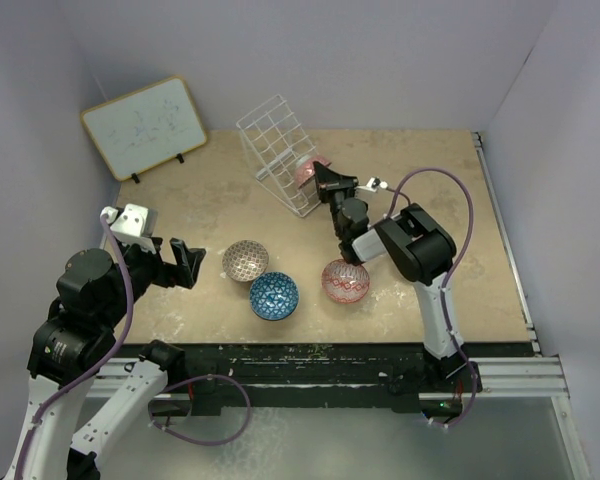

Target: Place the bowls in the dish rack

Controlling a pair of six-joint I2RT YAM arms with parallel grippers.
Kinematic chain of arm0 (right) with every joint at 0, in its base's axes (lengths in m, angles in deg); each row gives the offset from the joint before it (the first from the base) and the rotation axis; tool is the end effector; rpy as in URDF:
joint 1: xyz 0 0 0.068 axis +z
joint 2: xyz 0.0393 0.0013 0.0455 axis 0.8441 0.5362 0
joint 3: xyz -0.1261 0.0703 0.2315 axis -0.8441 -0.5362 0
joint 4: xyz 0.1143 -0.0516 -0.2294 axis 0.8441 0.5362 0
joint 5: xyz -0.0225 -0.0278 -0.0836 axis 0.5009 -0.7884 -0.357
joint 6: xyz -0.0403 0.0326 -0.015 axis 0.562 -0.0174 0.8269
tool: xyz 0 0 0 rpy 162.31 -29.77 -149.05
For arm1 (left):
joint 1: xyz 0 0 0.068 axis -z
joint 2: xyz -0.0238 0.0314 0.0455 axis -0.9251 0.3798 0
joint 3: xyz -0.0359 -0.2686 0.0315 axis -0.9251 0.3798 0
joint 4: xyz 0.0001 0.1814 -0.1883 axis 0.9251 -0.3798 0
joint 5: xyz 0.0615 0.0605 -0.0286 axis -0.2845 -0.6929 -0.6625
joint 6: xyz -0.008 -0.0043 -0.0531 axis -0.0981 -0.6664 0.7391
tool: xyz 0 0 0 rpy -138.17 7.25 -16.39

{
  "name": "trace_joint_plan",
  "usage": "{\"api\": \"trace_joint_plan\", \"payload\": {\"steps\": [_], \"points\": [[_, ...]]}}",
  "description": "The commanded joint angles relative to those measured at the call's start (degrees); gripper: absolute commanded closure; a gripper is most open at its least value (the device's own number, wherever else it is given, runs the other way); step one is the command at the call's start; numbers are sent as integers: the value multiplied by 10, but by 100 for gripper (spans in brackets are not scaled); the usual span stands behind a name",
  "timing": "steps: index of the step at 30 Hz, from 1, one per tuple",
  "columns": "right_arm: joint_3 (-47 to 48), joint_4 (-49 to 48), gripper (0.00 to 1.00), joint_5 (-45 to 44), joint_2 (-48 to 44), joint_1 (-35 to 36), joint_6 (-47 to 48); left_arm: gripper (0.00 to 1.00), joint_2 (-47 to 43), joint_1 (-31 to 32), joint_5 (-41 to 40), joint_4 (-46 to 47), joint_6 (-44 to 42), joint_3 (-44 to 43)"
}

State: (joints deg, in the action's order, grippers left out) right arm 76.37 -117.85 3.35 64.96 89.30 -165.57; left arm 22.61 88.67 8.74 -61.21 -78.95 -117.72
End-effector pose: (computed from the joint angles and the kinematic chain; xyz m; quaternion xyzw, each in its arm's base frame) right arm 0.3694 0.2112 0.1559 0.4170 0.4276 0.6189 0.5101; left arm 0.0644 -0.0243 0.3997 0.0680 0.7883 -0.1627 0.5895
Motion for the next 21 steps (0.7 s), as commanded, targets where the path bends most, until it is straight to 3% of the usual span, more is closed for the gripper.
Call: {"api": "trace_joint_plan", "payload": {"steps": [1,11,21], "points": [[4,-118,100,46,-36,-3,24,1,3,-4,8,24,-10,-16],[18,-202,100,84,-12,-14,4,1,8,-4,8,25,-12,-11],[38,-251,100,29,54,-16,-85,1,16,-4,11,27,-11,-14]]}}
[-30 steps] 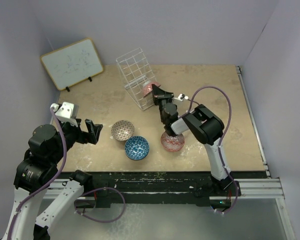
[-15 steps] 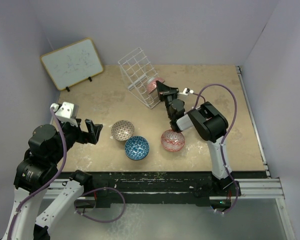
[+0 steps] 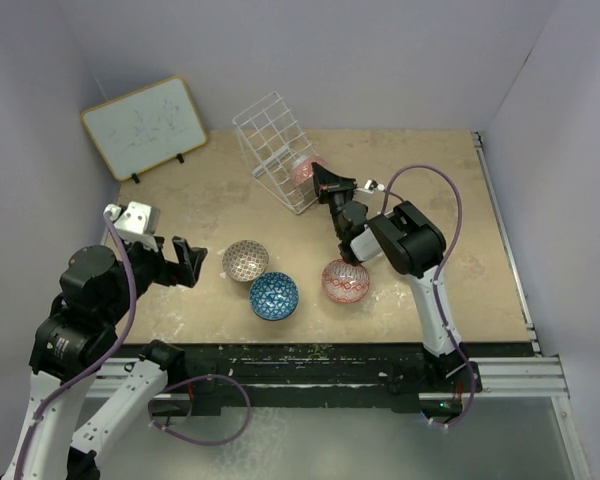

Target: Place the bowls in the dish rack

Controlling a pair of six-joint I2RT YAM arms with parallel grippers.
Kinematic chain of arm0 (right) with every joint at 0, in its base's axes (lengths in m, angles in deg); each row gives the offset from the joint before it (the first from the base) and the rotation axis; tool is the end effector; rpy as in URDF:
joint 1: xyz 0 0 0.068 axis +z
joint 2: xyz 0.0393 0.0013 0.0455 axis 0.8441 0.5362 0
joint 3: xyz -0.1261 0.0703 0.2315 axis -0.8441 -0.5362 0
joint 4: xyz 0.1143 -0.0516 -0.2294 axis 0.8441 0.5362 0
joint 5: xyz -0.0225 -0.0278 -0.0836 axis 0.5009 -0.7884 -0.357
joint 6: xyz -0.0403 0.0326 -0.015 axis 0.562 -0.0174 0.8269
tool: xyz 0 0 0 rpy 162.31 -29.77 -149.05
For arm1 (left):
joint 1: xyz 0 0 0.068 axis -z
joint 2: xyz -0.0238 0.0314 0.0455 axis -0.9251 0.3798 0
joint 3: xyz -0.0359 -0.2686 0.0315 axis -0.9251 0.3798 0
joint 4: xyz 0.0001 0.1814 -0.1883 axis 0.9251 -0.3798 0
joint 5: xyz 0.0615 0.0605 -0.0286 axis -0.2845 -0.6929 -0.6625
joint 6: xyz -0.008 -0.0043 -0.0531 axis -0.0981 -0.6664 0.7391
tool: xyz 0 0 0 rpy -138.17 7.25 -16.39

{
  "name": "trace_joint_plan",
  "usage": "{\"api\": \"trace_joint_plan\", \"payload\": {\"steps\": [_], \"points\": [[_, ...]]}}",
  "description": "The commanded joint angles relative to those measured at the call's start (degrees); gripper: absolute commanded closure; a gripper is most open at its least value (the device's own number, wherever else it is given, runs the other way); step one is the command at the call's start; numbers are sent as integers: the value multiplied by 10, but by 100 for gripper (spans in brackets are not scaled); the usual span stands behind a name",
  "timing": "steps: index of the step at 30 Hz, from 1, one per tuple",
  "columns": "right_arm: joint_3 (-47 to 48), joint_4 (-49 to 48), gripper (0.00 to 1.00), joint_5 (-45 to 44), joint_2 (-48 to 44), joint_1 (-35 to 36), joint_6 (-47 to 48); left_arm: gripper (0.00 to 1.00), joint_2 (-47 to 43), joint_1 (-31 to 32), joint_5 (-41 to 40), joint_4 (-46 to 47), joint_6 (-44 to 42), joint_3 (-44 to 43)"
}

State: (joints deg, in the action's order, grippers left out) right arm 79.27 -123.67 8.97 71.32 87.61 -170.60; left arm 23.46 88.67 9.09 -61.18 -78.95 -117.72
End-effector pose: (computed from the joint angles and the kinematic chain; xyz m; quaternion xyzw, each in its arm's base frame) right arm 0.3823 0.2079 0.1333 0.4038 0.4119 0.6653 0.4741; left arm 0.0683 -0.0260 0.3990 0.0703 0.7925 -0.1635 0.5834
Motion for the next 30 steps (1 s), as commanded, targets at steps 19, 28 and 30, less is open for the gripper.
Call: {"api": "trace_joint_plan", "payload": {"steps": [19,28,30], "points": [[-2,-182,87,-8,35,-11,-79,1,16,-4,10,40,-10,-2],[-32,-153,54,-13,-11,-15,-63,1,16,-3,12,48,-8,4],[-51,-135,54,-14,-29,-15,-61,1,15,-4,12,49,-7,4]]}}
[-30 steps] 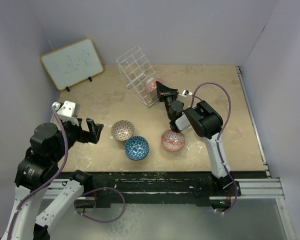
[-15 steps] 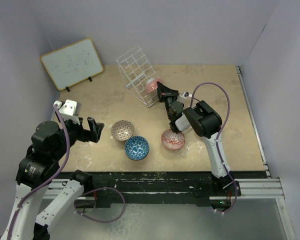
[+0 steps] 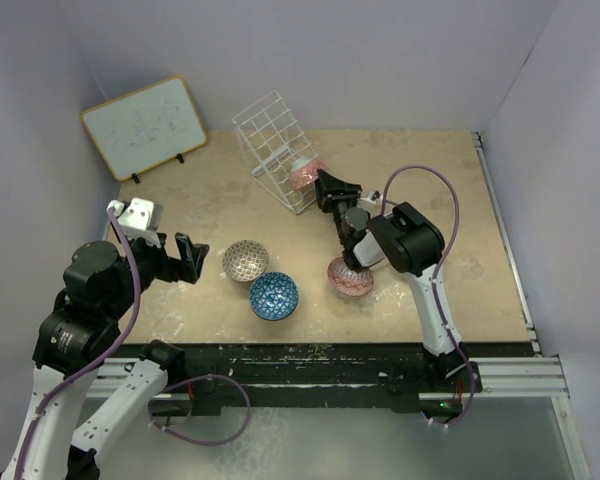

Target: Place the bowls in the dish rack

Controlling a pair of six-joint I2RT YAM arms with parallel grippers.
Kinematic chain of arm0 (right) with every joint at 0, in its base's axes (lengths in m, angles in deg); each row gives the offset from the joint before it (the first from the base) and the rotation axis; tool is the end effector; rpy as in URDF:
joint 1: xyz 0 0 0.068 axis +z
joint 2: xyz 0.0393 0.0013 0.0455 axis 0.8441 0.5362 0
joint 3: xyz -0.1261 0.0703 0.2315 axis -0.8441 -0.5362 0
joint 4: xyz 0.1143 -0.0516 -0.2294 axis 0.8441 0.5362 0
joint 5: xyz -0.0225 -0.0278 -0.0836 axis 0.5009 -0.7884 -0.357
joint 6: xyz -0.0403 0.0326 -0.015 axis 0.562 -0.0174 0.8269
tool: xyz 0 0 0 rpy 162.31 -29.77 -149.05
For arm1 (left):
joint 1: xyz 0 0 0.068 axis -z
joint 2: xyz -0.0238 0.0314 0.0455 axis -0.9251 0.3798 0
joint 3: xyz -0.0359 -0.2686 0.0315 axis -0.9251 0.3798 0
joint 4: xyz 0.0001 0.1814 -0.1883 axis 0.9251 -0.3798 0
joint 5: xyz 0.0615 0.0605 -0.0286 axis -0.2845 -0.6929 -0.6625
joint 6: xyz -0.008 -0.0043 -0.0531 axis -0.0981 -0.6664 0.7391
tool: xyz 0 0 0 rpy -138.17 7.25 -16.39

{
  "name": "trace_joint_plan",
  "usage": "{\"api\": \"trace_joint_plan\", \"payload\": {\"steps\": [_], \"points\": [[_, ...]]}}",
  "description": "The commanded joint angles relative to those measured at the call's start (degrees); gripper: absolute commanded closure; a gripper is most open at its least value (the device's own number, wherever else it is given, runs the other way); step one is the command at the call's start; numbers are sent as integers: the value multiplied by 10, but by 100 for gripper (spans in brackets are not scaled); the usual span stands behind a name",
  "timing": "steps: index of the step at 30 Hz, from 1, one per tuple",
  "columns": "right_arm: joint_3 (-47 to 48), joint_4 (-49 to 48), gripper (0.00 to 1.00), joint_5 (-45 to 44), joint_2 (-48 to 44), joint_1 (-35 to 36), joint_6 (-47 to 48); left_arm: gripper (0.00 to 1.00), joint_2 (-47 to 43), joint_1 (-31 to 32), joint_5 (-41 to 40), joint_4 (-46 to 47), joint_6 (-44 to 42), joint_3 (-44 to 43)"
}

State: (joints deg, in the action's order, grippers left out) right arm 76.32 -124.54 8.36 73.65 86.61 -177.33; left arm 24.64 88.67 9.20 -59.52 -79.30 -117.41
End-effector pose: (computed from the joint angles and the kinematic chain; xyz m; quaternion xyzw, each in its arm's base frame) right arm 0.3774 0.1961 0.1064 0.4483 0.4083 0.6639 0.4376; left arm 0.0753 -0.0288 0.3994 0.0732 0.7913 -0.1627 0.5848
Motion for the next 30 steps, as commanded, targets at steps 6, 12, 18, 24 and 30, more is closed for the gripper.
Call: {"api": "trace_joint_plan", "payload": {"steps": [6,12,18,24,30], "points": [[-48,-20,47,-26,-119,-4,8,1,-1,-4,11,32,-1,-1],[-60,27,45,-18,-166,-4,27,1,-6,-4,12,30,1,-2],[-46,91,44,22,-177,-4,25,1,-11,-4,12,24,1,-7],[-49,106,44,22,-165,-4,11,1,-20,-4,10,17,2,-7],[-69,167,44,33,-229,-4,60,1,-15,-4,8,17,1,-10]]}}
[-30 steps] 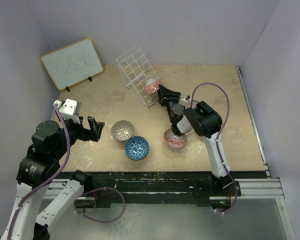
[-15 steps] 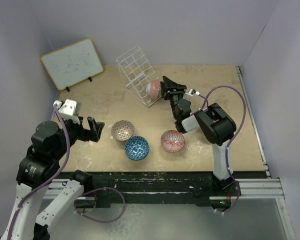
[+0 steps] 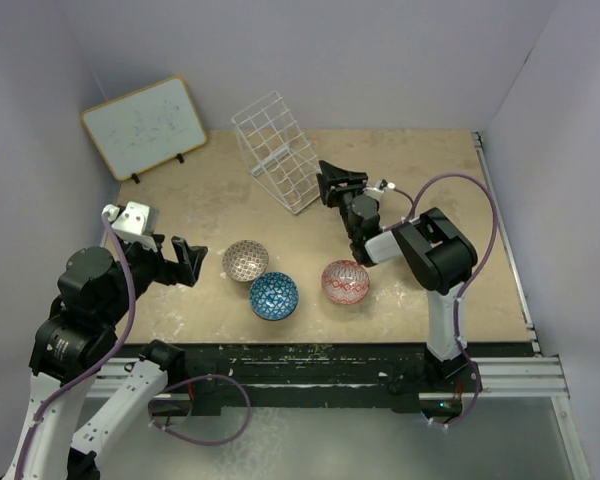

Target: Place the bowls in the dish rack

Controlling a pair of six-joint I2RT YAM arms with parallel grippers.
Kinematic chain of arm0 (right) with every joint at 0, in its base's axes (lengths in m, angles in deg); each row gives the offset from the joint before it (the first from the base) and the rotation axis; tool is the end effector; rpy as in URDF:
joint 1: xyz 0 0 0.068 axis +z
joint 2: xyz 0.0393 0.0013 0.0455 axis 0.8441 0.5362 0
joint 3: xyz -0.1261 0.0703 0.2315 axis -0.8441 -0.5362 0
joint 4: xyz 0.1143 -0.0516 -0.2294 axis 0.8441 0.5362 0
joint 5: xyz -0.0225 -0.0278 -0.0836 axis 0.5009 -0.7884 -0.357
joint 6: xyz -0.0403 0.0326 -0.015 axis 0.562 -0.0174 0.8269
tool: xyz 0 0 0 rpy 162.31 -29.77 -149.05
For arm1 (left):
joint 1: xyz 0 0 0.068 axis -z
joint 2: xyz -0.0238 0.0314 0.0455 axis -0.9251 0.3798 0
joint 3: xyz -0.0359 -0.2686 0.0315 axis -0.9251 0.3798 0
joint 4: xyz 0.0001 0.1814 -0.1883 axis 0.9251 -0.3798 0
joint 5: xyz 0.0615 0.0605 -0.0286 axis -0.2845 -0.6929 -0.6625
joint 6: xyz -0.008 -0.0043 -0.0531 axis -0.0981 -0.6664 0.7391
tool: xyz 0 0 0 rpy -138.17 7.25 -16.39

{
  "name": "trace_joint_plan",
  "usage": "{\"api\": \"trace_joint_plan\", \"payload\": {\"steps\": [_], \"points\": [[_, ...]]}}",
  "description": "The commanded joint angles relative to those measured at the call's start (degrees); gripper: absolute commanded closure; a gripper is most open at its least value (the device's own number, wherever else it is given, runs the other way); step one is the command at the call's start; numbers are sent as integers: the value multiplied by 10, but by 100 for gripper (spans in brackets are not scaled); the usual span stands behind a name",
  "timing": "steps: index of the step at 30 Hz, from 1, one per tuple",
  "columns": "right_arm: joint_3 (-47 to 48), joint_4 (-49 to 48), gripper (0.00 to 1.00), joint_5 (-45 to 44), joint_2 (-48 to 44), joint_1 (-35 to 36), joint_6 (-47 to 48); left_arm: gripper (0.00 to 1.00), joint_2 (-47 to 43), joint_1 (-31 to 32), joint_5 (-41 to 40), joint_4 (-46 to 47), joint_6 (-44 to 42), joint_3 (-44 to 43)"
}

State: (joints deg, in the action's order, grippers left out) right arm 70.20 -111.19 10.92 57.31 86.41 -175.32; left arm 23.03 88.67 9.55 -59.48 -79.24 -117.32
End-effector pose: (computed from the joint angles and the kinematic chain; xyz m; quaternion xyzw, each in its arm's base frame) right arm 0.3596 0.1863 0.1697 0.4383 0.4460 0.6478 0.4351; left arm 0.0679 -0.0262 0.4006 0.0739 0.7829 -0.1683 0.5944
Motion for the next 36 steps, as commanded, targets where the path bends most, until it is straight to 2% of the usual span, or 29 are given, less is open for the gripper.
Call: {"api": "trace_joint_plan", "payload": {"steps": [1,6,11,15,17,18,24,27,31,36], "points": [[-8,54,43,7,-79,-2,52,1,4,-4,5,16,0,-12],[-18,116,39,9,-127,-2,86,1,7,-4,-1,17,0,-14],[0,231,32,-6,-192,-2,160,1,10,-4,1,21,6,-15],[30,368,15,-19,-251,-2,239,1,19,-4,6,20,9,-22],[49,446,2,-34,-281,-2,288,1,24,-4,7,20,10,-25],[71,484,0,-42,-297,-2,315,1,25,-4,7,20,11,-27],[164,754,0,-51,-349,5,499,1,27,-4,10,30,13,-22],[193,865,2,-80,-361,50,575,1,29,-4,7,35,11,-16],[210,1021,5,-116,-369,134,623,1,32,-4,1,32,8,-21],[186,1141,15,-117,-376,223,602,1,27,-4,-5,26,10,-29]]}}
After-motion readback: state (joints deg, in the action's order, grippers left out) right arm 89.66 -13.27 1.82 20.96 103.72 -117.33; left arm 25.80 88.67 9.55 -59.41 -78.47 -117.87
